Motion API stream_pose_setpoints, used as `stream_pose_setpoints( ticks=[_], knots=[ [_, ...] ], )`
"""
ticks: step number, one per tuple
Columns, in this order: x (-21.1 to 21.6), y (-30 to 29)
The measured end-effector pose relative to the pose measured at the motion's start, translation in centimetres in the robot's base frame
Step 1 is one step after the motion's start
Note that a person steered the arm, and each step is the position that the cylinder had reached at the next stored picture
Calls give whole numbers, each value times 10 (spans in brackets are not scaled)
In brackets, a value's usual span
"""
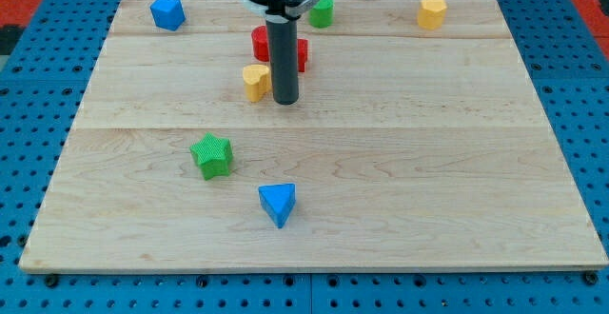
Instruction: Push the yellow heart to the center left
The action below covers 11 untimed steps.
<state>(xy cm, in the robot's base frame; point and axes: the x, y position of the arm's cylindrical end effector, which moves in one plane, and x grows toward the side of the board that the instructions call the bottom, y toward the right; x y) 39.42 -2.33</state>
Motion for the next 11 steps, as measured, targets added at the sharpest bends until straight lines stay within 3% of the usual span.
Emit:
stream_pose_setpoints(
  ticks=[2,3,4,5,6,7,11],
  knots=[
    [-13,-44],
    [-29,-8],
    [-46,-67],
    [-28,-132],
    [-23,-162],
    [-48,-174],
    [-46,-202]
  ],
)
